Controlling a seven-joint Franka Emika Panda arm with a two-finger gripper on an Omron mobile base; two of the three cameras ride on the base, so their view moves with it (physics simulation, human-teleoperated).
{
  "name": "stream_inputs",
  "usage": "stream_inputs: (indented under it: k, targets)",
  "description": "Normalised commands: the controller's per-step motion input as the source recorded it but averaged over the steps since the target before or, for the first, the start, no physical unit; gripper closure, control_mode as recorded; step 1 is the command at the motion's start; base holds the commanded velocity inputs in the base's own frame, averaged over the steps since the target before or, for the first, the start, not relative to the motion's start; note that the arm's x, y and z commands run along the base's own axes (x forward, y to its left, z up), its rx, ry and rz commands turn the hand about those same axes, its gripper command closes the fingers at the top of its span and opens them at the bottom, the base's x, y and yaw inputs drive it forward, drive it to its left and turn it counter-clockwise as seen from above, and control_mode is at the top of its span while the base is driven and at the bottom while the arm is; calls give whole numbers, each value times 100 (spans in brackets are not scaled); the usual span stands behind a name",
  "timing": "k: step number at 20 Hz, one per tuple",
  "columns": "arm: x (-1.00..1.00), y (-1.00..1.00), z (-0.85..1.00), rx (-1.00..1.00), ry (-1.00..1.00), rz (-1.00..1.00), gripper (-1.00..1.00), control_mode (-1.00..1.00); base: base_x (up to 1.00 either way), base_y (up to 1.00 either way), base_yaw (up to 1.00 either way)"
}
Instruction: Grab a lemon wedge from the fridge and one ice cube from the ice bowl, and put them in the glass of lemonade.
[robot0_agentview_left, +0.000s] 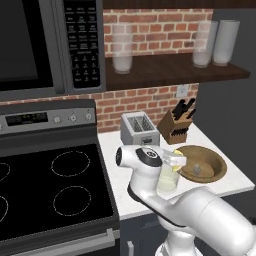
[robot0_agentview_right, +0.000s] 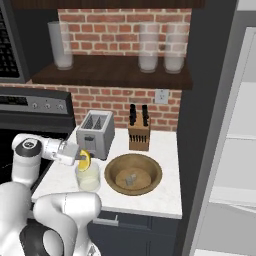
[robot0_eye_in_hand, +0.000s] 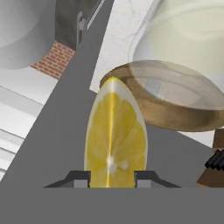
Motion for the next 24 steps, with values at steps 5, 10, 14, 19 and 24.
stream_inputs:
  k: [5, 10, 14, 19, 24]
  targets:
    - [14, 0, 0, 0, 0, 0, 100, -100, 0, 0, 0]
    - [29, 2, -11, 0, 0, 0, 100, -100, 0, 0, 0]
    - [28, 12, -28, -1, 0, 0, 100, -100, 0, 0, 0]
    - [24, 22, -33, -4, 0, 0, 100, -100, 0, 0, 0]
    - [22, 12, -22, -3, 0, 0, 100, -100, 0, 0, 0]
